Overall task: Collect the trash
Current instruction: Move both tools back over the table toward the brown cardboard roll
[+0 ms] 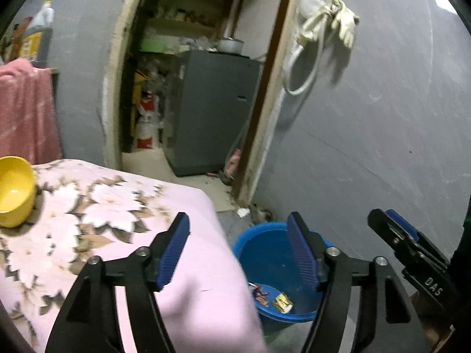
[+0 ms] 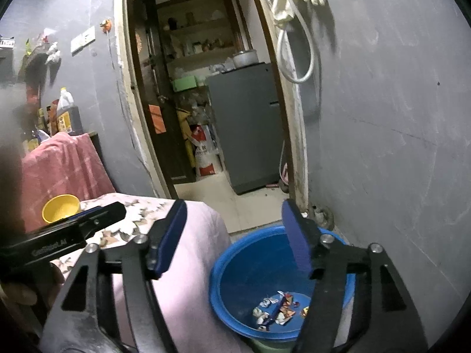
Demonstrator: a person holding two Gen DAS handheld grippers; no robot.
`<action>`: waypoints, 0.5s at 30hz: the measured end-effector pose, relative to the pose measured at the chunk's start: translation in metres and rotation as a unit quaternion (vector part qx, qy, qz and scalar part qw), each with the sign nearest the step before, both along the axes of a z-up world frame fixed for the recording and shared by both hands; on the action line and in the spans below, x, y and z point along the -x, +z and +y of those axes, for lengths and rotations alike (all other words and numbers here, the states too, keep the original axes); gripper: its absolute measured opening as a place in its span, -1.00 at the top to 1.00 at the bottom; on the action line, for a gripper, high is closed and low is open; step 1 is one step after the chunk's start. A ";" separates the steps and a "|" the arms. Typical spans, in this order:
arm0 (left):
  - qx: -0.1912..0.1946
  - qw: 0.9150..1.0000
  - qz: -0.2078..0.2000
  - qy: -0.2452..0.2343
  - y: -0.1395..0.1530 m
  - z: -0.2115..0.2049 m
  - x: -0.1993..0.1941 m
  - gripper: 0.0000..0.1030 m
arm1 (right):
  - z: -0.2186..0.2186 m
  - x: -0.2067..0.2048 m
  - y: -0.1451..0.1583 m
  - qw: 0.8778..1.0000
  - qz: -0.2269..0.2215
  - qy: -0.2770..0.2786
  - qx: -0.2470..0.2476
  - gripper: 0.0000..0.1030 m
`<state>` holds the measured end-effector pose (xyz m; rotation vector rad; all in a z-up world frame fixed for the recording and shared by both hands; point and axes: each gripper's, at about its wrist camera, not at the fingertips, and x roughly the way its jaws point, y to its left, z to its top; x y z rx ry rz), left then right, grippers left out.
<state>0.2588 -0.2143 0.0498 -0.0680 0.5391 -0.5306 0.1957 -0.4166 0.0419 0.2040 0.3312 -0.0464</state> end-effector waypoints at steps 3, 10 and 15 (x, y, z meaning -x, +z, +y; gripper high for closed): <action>0.004 0.999 -0.017 0.030 0.008 0.024 0.007 -0.64 | 0.017 0.001 0.005 1.000 -0.009 0.008 0.002 -0.72; 0.010 0.995 -0.046 0.092 0.021 0.079 0.018 -0.87 | 0.058 0.001 0.014 0.999 -0.032 0.027 -0.002 -1.00; 0.012 0.989 -0.067 0.132 0.024 0.117 0.027 -0.91 | 0.086 0.002 0.018 0.997 -0.052 0.051 -0.008 -1.00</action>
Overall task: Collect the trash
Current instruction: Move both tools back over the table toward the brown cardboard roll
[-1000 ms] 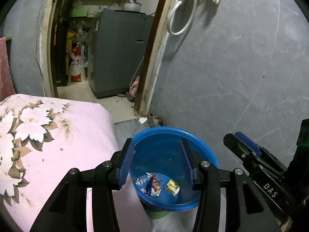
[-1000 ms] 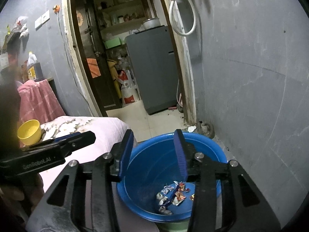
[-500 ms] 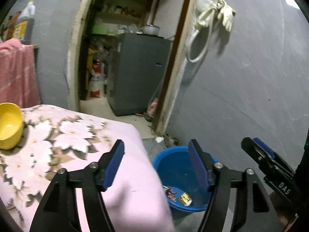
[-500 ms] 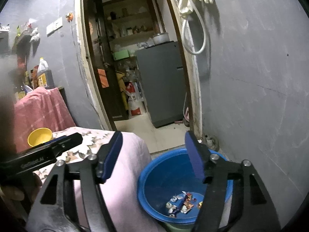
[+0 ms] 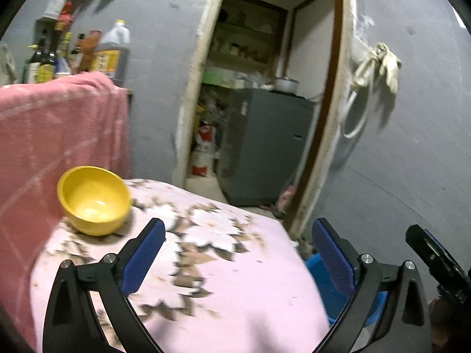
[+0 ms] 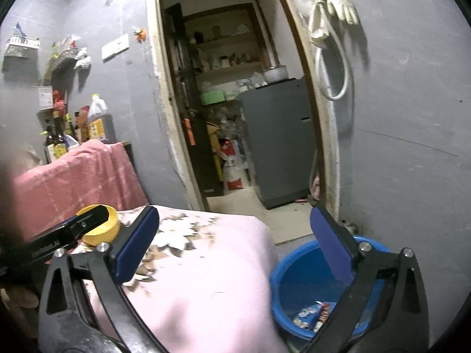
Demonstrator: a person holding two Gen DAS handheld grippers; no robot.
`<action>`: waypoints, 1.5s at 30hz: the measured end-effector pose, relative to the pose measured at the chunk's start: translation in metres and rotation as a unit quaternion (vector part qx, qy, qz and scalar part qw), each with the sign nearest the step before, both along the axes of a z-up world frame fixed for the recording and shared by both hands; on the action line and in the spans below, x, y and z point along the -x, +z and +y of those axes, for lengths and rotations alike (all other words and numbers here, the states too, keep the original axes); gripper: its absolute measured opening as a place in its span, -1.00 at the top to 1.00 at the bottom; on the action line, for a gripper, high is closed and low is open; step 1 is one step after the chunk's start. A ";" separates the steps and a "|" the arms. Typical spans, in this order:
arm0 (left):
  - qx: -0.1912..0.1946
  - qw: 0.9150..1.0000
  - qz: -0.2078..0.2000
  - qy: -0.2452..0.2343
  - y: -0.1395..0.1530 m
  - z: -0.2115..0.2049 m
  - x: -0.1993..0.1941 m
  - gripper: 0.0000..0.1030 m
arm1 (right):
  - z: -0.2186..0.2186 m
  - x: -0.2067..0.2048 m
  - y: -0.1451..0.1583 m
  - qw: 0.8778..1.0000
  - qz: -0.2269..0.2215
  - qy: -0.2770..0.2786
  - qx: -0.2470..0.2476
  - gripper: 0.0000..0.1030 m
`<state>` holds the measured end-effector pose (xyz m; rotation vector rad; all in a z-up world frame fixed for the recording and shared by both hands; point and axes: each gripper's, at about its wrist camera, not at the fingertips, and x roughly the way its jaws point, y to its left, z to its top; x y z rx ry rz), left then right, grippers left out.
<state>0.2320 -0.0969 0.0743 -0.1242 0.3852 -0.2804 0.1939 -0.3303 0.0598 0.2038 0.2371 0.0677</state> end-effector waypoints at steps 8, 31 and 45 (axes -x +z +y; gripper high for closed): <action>-0.004 0.998 -0.027 0.051 0.002 0.052 0.015 -0.93 | 0.047 -0.004 0.003 0.999 -0.025 0.037 0.010 -1.00; -0.052 0.987 0.054 0.141 -0.060 0.137 -0.019 -0.93 | 0.153 -0.108 -0.067 0.974 0.151 0.148 0.081 -0.89; -0.070 0.979 0.121 0.148 -0.082 0.147 -0.045 -0.93 | 0.193 -0.165 -0.122 0.925 0.293 0.223 0.092 -0.04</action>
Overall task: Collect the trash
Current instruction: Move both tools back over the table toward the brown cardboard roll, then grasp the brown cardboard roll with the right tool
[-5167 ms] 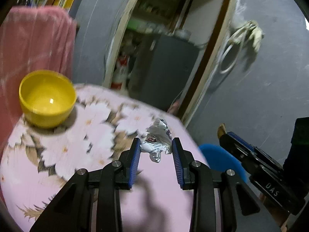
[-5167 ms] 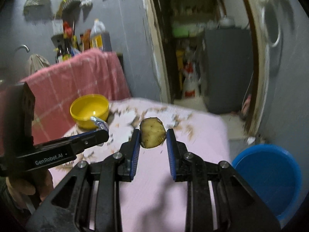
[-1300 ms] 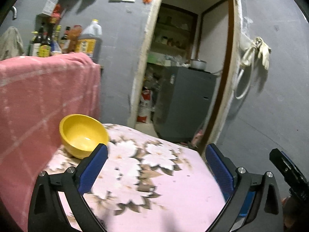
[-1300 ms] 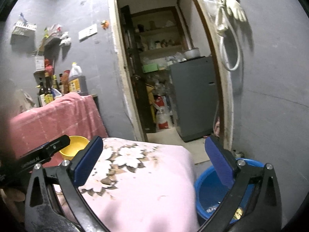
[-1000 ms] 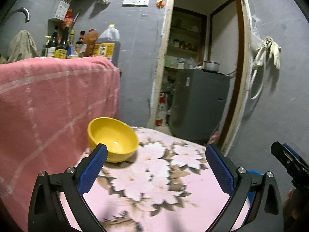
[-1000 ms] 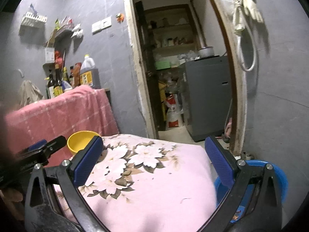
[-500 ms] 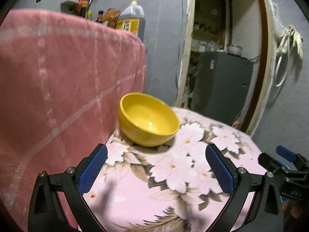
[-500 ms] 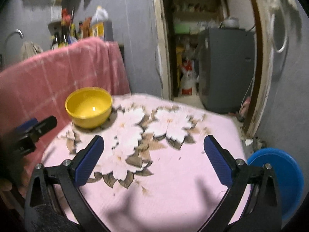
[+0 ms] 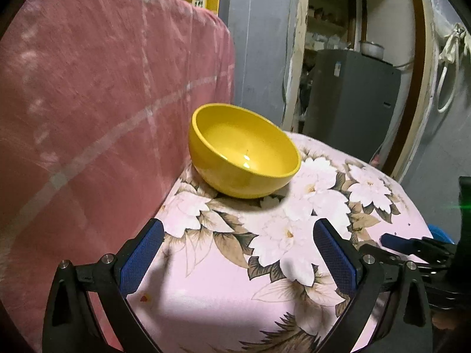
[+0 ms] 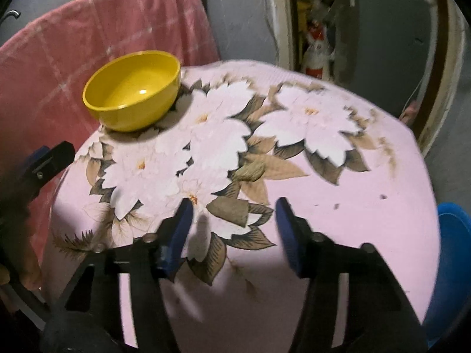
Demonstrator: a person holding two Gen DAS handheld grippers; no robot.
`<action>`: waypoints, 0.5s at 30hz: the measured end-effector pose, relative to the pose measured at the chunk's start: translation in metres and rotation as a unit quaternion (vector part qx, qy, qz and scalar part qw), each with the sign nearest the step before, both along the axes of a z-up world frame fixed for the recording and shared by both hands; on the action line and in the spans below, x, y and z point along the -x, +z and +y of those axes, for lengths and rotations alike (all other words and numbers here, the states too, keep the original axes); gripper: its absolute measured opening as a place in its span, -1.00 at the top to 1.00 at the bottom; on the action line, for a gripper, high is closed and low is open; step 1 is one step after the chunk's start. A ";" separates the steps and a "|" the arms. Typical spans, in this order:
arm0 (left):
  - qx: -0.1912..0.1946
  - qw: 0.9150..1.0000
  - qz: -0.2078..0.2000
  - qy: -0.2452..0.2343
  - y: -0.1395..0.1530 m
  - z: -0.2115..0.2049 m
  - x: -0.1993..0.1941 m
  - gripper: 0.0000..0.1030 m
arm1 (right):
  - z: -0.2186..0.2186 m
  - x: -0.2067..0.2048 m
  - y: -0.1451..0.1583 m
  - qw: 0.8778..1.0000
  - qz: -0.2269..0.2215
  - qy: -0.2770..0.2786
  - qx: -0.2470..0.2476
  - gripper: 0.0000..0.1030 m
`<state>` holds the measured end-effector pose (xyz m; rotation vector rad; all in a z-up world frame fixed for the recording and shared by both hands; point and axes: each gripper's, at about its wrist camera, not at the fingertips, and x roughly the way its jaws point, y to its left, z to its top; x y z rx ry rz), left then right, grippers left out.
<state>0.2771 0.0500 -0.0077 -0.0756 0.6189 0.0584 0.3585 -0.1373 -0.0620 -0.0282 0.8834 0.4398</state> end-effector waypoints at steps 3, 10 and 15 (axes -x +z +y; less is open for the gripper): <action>0.007 1.000 0.011 -0.005 -0.002 -0.001 -0.004 -0.92 | 0.002 -0.004 -0.006 1.000 0.020 0.009 -0.003 0.25; 0.010 0.999 0.024 -0.040 -0.001 -0.019 -0.015 -0.92 | -0.018 0.000 -0.002 1.000 0.018 0.004 -0.025 0.29; 0.007 0.996 0.040 -0.080 -0.005 -0.040 -0.027 -0.91 | -0.044 0.006 0.005 1.000 -0.001 -0.022 -0.023 0.29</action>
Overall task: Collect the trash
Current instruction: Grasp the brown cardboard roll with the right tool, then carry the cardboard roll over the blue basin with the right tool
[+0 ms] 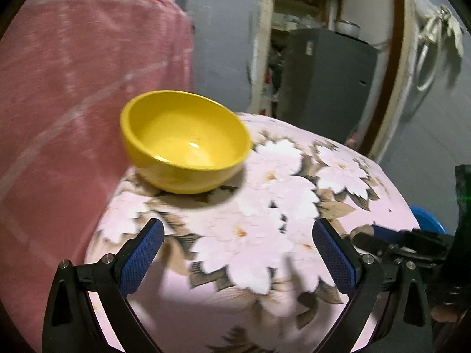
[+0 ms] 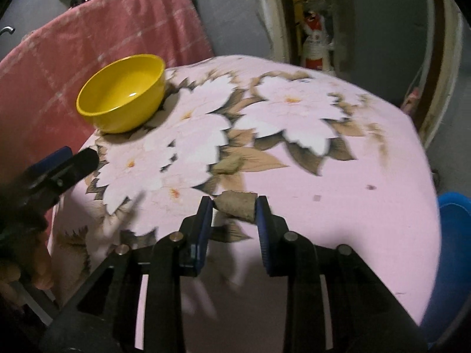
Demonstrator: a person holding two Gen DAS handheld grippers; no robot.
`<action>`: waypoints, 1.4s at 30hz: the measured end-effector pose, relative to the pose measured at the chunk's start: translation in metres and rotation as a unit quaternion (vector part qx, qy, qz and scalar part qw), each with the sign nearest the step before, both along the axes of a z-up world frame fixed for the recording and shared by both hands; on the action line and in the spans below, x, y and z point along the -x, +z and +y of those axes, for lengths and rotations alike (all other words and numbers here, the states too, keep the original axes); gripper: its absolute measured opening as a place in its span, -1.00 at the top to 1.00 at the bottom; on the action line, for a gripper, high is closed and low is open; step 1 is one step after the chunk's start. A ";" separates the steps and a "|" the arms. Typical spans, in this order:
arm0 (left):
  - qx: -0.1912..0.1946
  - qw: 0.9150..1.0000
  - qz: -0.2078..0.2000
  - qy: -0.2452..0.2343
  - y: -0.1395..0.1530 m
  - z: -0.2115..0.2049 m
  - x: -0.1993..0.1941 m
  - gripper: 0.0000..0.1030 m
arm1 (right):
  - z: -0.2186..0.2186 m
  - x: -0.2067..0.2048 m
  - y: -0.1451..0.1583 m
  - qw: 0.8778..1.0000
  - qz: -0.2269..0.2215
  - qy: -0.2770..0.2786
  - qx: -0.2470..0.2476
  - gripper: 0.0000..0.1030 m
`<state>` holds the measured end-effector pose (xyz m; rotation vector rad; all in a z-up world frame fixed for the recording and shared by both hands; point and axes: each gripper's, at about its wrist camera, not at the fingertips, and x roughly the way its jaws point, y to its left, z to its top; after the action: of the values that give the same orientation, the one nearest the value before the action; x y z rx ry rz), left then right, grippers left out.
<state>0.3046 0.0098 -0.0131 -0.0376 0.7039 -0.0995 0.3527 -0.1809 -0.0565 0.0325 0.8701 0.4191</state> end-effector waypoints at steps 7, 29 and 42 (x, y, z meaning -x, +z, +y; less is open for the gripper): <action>-0.006 0.997 0.036 -0.066 -0.011 -0.034 -0.023 -0.71 | -0.036 0.005 0.005 0.999 -0.021 -0.032 0.013 0.29; -0.063 0.979 0.119 -0.155 -0.037 -0.106 -0.084 0.66 | -0.069 0.009 0.002 0.998 -0.030 -0.050 -0.012 0.29; -0.001 0.987 0.070 -0.148 -0.019 -0.098 -0.046 0.69 | -0.074 0.033 0.023 0.995 -0.076 -0.061 -0.033 0.29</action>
<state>0.3508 -0.0884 -0.0319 0.0623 0.8474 -0.3840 0.3199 -0.2547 -0.0338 0.1133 0.7000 0.3322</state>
